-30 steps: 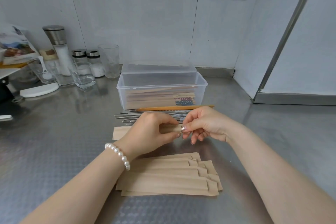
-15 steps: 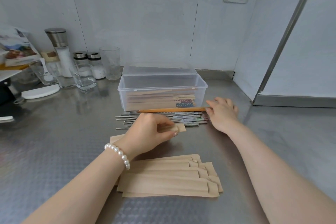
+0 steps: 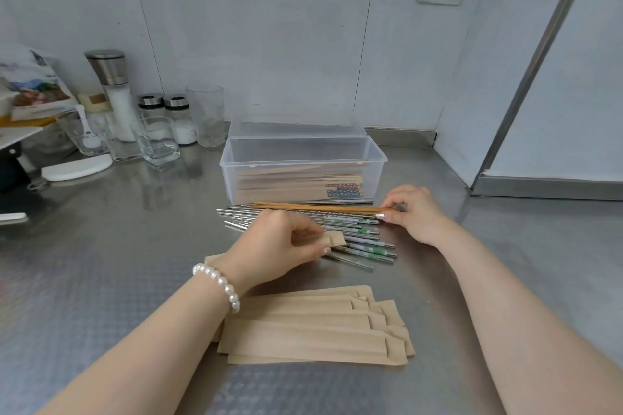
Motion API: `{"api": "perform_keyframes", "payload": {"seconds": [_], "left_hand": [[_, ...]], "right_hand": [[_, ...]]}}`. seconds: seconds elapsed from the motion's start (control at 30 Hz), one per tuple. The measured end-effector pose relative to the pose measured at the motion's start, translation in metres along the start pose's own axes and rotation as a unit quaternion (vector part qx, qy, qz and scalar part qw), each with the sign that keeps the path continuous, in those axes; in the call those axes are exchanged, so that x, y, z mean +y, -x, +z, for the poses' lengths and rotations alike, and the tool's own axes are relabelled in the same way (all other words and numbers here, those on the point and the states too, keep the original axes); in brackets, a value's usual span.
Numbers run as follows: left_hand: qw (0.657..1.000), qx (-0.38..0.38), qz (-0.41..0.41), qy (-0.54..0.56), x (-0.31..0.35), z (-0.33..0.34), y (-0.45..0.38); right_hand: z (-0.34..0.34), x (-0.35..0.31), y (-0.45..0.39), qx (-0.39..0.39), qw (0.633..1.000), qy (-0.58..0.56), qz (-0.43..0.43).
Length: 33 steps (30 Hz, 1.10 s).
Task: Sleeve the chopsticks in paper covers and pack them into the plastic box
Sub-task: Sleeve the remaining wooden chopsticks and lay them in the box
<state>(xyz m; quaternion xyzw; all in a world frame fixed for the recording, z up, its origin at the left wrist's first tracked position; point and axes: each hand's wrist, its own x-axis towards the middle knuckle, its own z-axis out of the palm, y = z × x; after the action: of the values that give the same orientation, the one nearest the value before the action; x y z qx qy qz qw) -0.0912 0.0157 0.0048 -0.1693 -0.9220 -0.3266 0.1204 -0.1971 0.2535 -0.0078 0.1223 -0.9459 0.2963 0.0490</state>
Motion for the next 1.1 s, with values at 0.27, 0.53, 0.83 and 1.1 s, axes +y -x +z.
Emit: {"api": "perform_keyframes", "payload": {"seconds": [0.27, 0.53, 0.83, 1.1], "left_hand": [[1.000, 0.008, -0.018, -0.001, -0.004, 0.001, -0.002], [1.000, 0.017, -0.025, 0.000, -0.005, 0.002, -0.002], [0.998, 0.040, -0.037, 0.013, -0.006, -0.001, -0.002], [0.995, 0.076, -0.062, -0.003, -0.005, -0.005, -0.002]], "right_hand": [[-0.006, -0.003, 0.004, -0.004, 0.983, -0.182, 0.002], [-0.014, -0.014, 0.009, 0.034, 0.898, -0.437, 0.039], [-0.027, -0.008, 0.001, 0.209, 0.689, -0.676, 0.160], [-0.027, -0.002, 0.001, 0.303, 0.689, -0.629, 0.195]]}}
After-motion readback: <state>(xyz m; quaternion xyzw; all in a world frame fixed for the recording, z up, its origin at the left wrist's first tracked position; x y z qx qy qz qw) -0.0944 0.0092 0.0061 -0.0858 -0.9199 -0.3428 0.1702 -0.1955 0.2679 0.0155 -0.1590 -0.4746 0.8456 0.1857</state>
